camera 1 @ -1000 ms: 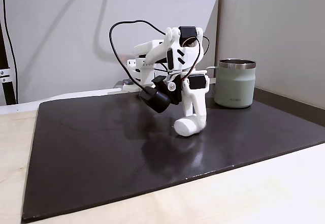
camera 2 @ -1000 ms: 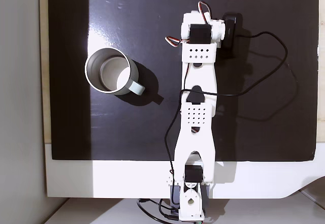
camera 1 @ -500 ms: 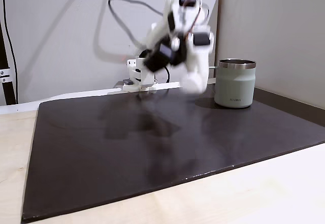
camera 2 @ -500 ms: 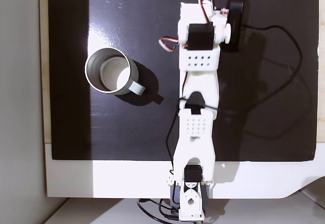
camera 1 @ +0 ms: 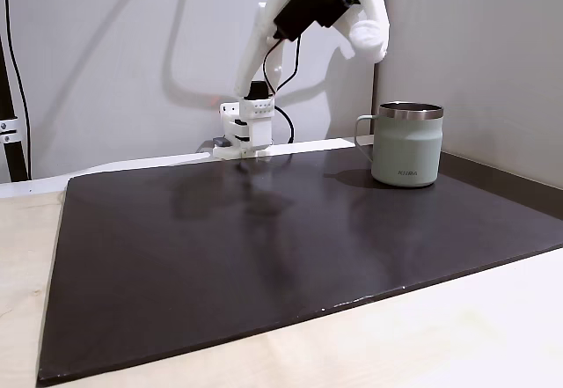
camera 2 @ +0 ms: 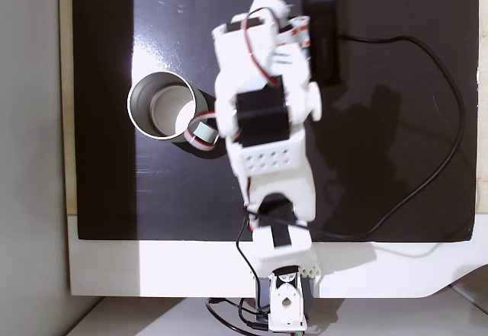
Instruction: Grasp a gauze and put it in the cup.
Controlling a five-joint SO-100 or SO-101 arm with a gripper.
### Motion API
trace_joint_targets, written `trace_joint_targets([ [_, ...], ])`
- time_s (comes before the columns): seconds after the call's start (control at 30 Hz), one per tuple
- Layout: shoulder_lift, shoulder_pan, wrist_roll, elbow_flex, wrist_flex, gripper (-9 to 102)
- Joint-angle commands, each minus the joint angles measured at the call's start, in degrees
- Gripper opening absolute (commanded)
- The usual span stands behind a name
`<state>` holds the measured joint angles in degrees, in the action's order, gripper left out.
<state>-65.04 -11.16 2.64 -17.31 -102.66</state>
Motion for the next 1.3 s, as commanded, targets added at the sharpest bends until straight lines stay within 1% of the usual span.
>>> trace_joint_targets([
  [0.0, -9.2, -4.1, 3.2, -7.2, -0.3, 1],
  [0.1, -12.7, -7.5, 5.2, -14.1, -0.4, 1],
  [0.27, -15.5, -11.5, 5.8, -21.9, -0.4, 1],
  [0.5, -15.0, -17.1, 6.3, -27.3, -0.4, 1],
  [0.83, -9.4, -23.2, 5.1, -26.4, -0.4, 1],
  [1.27, -3.3, -25.6, 2.3, -21.1, -0.4, 1],
])
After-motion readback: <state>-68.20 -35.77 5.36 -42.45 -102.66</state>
